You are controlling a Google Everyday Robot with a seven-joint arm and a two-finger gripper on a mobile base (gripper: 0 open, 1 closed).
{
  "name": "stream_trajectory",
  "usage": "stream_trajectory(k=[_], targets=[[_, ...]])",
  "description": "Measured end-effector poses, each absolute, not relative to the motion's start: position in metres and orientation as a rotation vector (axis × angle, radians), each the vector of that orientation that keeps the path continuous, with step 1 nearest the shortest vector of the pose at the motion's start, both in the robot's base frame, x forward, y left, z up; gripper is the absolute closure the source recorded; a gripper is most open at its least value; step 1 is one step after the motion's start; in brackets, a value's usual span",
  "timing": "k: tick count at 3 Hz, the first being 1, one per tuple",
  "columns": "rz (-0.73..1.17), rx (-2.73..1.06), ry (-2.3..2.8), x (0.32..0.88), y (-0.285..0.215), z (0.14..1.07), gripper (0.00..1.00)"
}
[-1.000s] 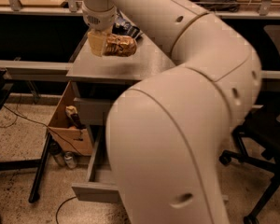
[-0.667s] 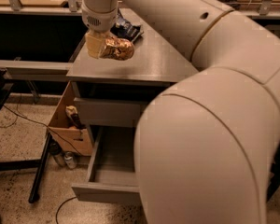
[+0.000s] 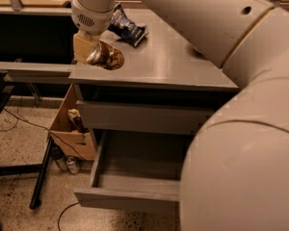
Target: Place orange can into middle drawer
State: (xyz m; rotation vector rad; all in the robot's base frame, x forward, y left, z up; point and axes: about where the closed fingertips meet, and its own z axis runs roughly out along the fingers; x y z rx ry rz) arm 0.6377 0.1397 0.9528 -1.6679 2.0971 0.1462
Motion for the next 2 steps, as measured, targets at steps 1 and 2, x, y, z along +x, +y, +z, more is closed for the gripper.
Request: stream_trajectory(k=[1, 2], targets=[[0.232, -1.647, 2.111, 0.611, 0.155, 0.944, 1.0], [0.351, -1.624, 2.136, 0.583, 0.168, 0.922, 1.0]])
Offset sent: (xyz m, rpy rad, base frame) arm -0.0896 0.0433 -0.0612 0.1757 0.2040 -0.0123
